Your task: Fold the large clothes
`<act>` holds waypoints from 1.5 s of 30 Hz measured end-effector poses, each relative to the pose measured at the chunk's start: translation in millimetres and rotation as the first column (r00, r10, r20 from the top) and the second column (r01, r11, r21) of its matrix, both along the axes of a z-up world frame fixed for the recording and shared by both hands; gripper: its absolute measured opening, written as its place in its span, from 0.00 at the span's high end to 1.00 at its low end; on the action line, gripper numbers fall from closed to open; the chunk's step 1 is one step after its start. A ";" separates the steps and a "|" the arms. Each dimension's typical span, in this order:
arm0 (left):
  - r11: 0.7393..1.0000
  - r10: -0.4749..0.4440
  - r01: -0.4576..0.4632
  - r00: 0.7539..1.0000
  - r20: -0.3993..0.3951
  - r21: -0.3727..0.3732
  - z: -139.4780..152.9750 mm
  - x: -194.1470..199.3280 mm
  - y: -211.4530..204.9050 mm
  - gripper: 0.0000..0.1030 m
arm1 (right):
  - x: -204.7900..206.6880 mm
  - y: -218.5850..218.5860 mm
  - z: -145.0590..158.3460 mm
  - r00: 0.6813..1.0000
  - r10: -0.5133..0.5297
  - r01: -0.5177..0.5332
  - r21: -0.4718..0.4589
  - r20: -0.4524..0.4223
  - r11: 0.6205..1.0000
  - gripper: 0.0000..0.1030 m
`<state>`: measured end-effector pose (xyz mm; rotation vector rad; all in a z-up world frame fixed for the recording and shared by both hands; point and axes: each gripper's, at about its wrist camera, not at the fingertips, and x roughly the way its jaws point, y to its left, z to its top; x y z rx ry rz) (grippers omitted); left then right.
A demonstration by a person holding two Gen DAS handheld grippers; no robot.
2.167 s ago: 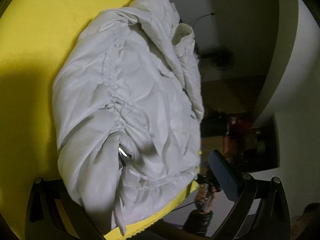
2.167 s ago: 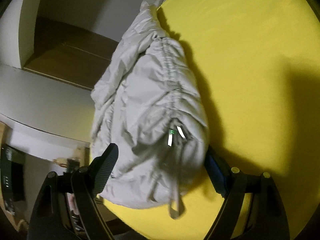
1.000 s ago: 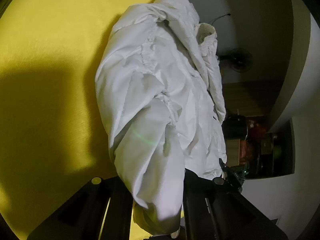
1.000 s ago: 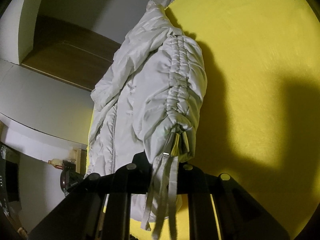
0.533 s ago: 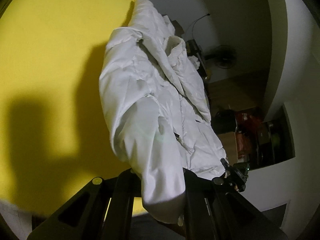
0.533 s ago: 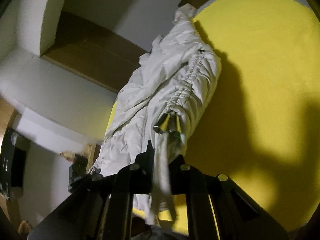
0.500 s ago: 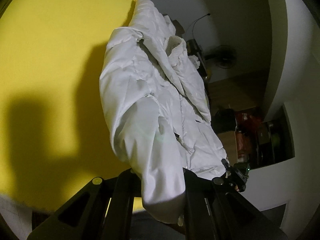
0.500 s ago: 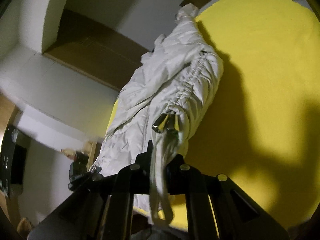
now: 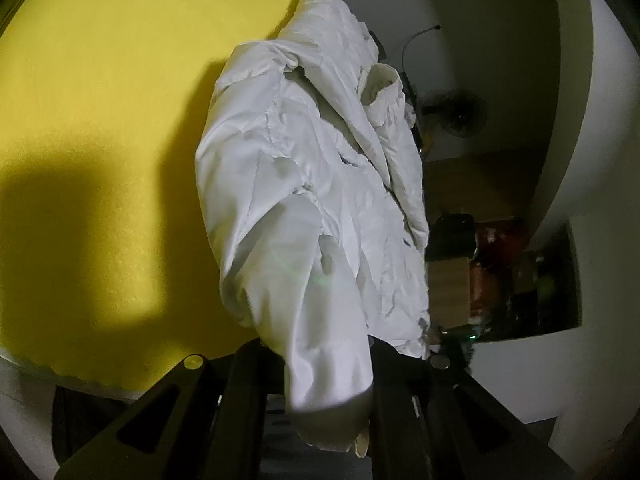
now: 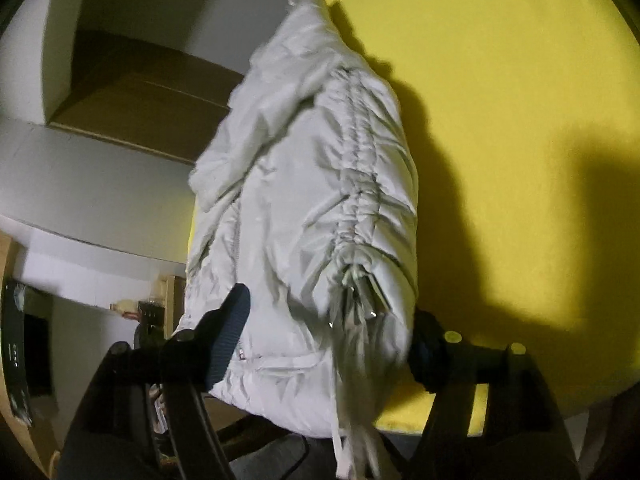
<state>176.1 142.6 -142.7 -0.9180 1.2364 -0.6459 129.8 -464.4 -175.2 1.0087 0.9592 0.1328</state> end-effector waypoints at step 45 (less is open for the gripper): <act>0.986 0.166 -0.160 0.949 0.269 -0.045 124.7 347.3 -72.0 0.94 | 303.4 -76.1 103.4 0.967 0.112 -0.136 0.091 0.230 0.986 0.95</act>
